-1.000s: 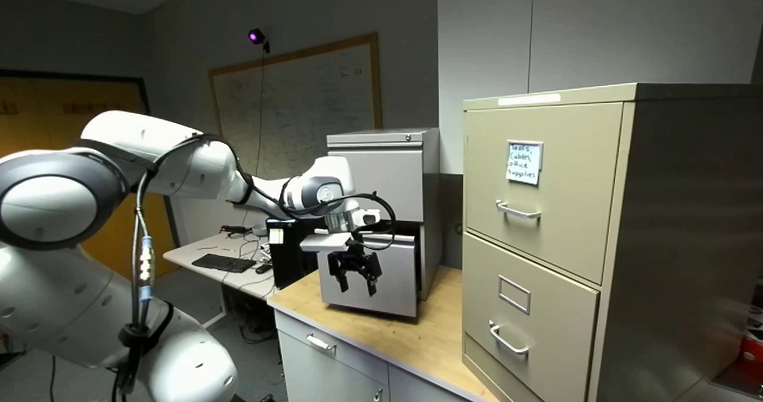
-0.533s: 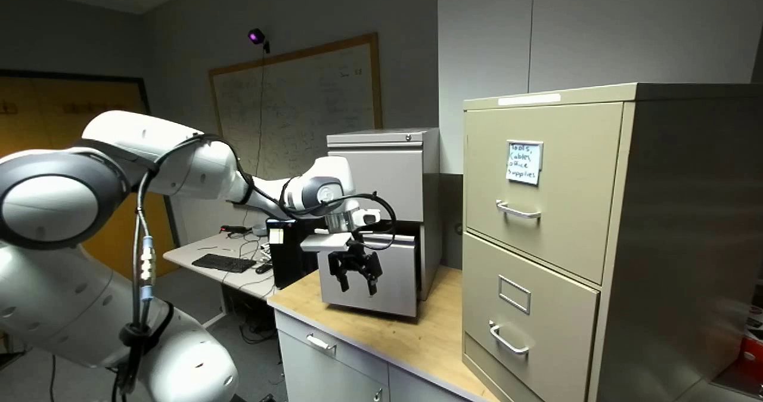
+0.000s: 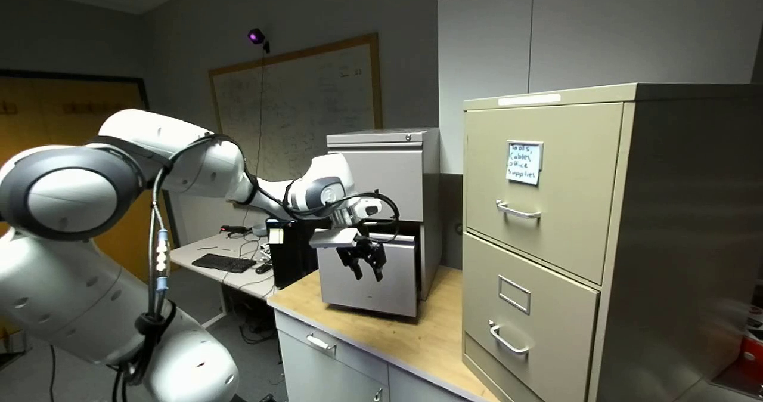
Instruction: Close the bottom drawer of the cabinet to the left.
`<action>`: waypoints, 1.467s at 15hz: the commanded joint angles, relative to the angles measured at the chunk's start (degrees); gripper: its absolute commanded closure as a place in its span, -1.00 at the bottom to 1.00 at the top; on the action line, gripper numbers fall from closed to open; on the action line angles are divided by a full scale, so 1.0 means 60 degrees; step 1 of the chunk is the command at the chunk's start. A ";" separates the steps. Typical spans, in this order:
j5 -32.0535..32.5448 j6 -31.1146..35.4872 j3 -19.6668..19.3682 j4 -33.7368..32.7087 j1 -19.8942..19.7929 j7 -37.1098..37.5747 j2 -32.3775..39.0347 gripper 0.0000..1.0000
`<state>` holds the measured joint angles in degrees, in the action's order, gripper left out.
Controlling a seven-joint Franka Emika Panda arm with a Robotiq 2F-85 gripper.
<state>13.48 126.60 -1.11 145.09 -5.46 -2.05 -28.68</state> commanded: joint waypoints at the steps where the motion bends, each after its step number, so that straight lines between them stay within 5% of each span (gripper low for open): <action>1: -0.0026 0.0832 0.0054 -0.0595 0.0127 0.0184 0.0739 0.15; 7: -0.0941 0.2276 -0.0260 -0.1600 0.0455 -0.0377 0.2027 1.00; 15: -0.3261 0.3305 -0.0534 -0.3491 0.0888 -0.1619 0.4136 1.00; 22: -0.4390 0.2980 -0.0098 -0.5523 0.0803 -0.2322 0.6009 1.00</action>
<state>-9.82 145.65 -3.02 118.96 -0.22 -13.24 2.15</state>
